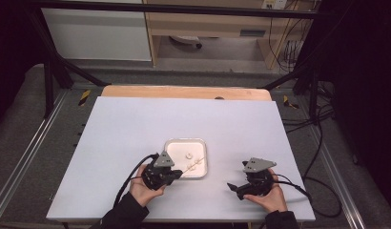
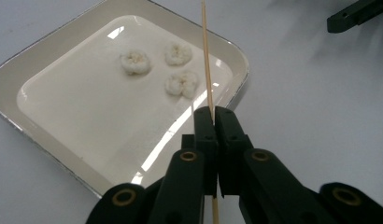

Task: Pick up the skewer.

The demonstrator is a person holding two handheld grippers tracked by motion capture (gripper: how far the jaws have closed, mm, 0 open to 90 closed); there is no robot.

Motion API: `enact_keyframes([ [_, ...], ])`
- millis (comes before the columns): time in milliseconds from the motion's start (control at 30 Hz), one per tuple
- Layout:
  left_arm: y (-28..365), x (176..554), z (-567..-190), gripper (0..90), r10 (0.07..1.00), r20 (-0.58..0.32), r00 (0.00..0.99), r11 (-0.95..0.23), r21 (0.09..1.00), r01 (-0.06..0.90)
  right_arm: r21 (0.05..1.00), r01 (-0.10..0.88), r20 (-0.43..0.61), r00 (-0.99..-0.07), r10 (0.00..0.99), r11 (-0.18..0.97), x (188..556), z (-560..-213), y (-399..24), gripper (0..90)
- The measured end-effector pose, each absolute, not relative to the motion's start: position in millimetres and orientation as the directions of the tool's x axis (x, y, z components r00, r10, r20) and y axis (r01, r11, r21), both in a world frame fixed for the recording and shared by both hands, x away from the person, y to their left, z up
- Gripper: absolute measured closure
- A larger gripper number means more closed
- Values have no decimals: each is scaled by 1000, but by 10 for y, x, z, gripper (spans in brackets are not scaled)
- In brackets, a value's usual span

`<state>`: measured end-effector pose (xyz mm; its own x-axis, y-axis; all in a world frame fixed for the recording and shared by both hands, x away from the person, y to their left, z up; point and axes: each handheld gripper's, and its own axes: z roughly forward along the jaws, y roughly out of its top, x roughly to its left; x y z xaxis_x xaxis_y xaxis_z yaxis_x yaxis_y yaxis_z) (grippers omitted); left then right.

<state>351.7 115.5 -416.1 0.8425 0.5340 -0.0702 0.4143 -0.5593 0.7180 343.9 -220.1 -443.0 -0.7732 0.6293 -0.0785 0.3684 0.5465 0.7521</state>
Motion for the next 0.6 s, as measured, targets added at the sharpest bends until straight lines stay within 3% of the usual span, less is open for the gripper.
enact_keyframes([
  [600, 710, 3574, -4051, 882, 428, -13, 903, -682, 651, 333, 684, 183, -285, -824, 490, 706, 3344, -4252, -1932, 116],
])
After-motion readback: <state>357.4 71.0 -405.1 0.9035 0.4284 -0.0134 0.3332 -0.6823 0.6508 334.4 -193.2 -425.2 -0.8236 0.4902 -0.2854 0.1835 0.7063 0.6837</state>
